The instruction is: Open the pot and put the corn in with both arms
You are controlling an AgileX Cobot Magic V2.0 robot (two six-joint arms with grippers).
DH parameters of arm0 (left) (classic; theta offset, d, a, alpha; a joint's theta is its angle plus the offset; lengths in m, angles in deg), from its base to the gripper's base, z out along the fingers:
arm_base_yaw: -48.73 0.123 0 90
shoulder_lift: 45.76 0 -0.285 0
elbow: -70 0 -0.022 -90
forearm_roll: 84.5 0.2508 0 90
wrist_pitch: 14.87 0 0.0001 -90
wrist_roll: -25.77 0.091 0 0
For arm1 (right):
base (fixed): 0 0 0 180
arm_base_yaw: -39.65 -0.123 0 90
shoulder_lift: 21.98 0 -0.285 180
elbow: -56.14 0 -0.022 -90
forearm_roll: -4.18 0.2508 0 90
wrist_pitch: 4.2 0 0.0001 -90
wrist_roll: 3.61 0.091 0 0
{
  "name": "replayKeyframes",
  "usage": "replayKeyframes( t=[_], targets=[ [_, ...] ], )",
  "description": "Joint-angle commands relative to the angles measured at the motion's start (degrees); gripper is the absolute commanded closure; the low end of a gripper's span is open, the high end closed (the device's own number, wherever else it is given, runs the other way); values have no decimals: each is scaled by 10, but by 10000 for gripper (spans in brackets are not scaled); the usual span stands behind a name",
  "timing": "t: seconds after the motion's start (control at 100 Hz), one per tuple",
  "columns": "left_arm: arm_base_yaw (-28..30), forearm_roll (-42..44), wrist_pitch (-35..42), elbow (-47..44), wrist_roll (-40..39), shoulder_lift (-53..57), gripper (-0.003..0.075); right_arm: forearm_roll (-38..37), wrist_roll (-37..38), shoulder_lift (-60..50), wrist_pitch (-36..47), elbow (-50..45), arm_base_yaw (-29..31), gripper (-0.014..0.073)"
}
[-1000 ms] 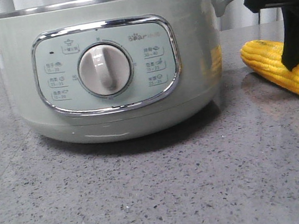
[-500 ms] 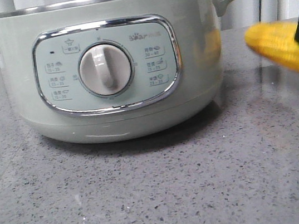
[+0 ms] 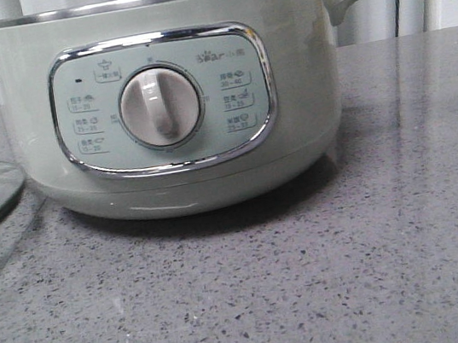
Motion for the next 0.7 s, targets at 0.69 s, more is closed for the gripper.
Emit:
replayKeyframes(
  t=[0.69],
  targets=[
    [-9, 14, 314, -30, -6, -166, 519, 24, -32, 248, 93, 208, -157, 524]
  ],
)
